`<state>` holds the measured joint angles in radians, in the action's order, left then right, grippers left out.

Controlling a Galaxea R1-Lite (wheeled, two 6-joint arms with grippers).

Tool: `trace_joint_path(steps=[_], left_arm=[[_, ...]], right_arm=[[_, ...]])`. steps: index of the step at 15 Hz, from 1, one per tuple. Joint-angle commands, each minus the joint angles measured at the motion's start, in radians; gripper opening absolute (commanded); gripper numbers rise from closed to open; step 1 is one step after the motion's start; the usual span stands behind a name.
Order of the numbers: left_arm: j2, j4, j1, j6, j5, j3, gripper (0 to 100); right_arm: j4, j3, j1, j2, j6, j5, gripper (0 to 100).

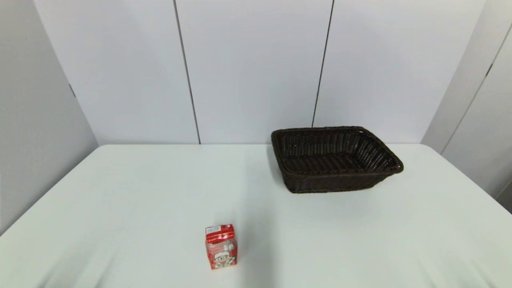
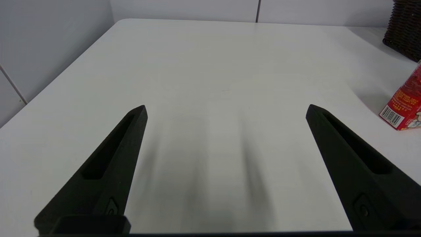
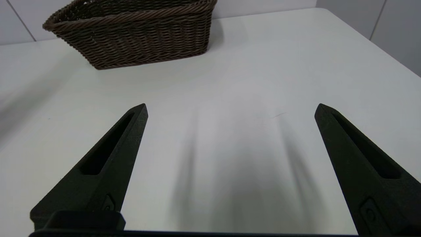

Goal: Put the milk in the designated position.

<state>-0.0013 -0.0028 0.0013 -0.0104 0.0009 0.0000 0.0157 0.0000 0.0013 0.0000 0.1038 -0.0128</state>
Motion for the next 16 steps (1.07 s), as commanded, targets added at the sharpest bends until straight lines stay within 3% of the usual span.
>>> trace_joint_path(steps=[1, 11, 16], left_arm=[[0.001, 0.000, 0.000, -0.002, 0.001, 0.000, 100], [0.023, 0.007, 0.002, 0.000, 0.002, -0.003, 100], [0.348, -0.023, 0.002, 0.112, 0.002, -0.189, 100]], right_arm=[[0.000, 0.000, 0.000, 0.000, 0.000, -0.001, 100], [0.000, 0.000, 0.000, 0.000, 0.000, -0.001, 100], [0.001, 0.000, 0.000, 0.000, 0.000, 0.000, 100]])
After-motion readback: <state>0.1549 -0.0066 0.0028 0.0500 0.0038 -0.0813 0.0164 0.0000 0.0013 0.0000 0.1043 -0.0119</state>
